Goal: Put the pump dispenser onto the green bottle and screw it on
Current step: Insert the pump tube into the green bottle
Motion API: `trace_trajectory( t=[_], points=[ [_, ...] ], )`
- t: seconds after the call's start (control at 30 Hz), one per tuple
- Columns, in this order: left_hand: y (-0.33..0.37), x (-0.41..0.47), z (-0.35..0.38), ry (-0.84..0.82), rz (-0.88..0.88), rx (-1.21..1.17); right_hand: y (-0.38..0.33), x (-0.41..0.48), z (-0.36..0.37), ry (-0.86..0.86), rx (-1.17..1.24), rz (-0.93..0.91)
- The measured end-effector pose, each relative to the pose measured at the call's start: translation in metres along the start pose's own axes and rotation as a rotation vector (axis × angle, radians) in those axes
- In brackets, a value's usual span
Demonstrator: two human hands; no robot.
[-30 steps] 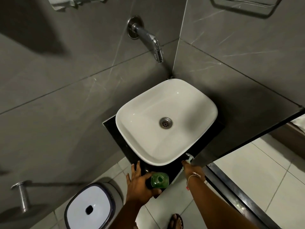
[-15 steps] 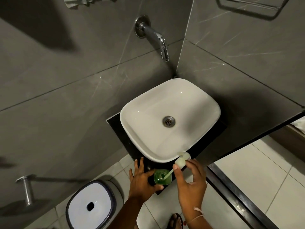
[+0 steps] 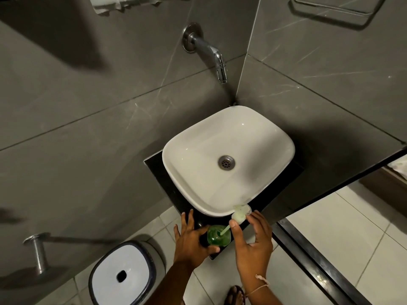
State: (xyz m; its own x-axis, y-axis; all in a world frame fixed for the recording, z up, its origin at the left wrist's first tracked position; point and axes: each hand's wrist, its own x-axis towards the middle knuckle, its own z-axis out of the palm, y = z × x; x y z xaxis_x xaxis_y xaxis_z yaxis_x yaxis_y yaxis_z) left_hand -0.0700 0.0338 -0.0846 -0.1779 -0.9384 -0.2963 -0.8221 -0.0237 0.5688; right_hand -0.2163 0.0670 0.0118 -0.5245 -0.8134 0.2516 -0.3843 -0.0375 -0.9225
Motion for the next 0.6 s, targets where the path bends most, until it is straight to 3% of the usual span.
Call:
trace_trajectory(
  t=[0.37, 0.6],
  points=[
    [0.002, -0.001, -0.002, 0.009, 0.025, 0.019, 0.062, -0.032, 0.012, -0.224, -0.213, 0.021],
    [-0.002, 0.0, 0.002, 0.01, 0.031, 0.058, 0.066, -0.025, 0.008, -0.317, -0.332, -0.014]
  ],
)
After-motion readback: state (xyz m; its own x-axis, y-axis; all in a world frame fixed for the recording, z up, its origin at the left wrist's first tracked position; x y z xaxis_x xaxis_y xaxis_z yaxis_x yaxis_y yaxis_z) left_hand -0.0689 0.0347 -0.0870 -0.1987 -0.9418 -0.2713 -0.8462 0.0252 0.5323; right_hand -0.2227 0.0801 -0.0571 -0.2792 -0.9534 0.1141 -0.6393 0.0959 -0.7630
